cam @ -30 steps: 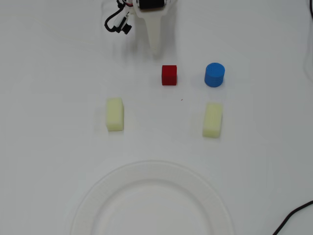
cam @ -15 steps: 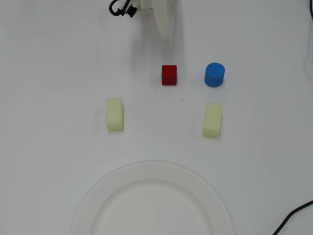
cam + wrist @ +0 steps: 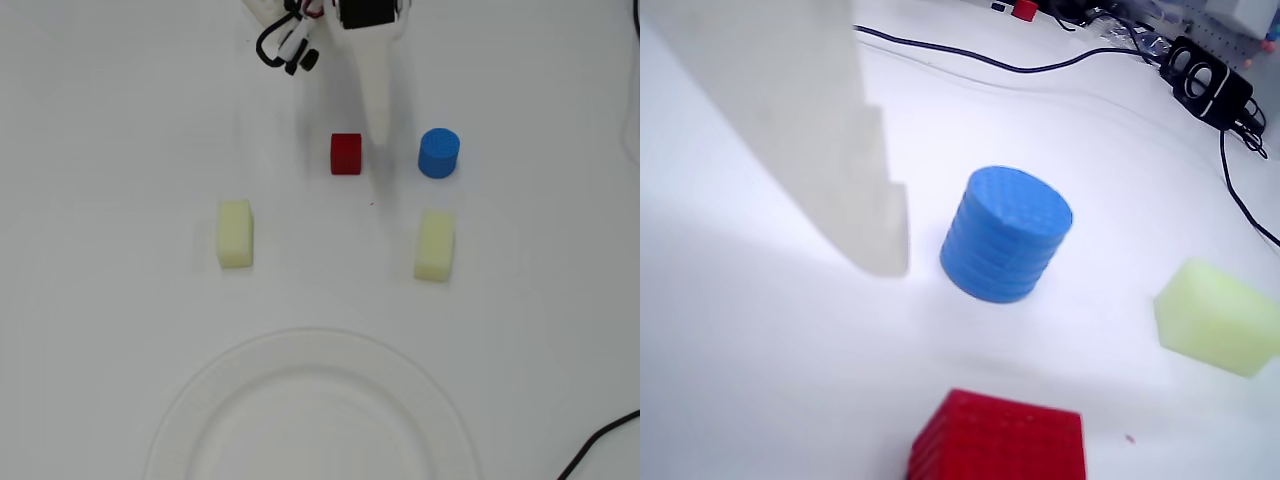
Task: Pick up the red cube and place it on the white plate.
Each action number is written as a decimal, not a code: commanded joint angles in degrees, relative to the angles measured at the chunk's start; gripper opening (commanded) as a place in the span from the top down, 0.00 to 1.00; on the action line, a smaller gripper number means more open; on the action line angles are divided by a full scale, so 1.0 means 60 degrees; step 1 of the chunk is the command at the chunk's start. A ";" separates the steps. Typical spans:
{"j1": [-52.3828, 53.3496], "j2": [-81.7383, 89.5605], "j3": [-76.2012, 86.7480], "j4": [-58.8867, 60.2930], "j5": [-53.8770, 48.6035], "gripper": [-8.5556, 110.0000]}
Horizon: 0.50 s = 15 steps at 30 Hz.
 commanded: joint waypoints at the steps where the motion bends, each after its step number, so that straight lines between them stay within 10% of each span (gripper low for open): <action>1: 0.0542 -0.0542 0.0132 -0.0718 -0.0425 0.59; 15: 0.0864 -0.2168 0.0410 -0.1772 -0.1113 0.71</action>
